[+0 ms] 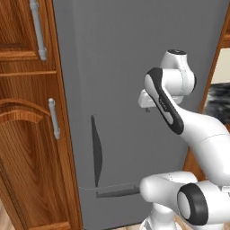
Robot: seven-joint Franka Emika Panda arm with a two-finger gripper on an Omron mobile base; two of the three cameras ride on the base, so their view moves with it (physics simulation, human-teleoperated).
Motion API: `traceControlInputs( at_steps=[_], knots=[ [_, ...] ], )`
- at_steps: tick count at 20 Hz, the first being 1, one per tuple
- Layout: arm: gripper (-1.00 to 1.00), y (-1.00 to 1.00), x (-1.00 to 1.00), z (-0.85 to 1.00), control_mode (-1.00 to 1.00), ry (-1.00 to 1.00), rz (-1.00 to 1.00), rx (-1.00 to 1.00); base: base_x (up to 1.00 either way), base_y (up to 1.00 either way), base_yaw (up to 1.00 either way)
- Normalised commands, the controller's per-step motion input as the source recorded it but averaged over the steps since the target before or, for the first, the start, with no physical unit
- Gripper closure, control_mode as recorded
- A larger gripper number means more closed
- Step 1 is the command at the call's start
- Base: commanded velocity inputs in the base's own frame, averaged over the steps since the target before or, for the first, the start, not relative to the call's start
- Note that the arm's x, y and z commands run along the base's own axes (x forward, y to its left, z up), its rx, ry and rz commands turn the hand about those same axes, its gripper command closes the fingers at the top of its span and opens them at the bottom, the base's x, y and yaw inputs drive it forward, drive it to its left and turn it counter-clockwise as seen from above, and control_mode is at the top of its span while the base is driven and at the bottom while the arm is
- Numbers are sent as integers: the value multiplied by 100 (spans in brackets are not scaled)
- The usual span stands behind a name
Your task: Take the lemon wedge from the fridge and place it on the plate with fish on the dining counter.
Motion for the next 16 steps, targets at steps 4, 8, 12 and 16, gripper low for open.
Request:
traceControlInputs(
  at_steps=[4, 8, 12, 16],
  knots=[
    [-100, 0, 0, 0, 100, 0, 0, 0, -28, 64, 0],
    [-100, 0, 0, 0, 100, 0, 0, 0, -35, 61, 0],
    [-100, 0, 0, 0, 100, 0, 0, 0, -55, 54, 0],
    [-100, 0, 0, 0, 100, 0, 0, 0, -68, 39, 0]
  ],
)
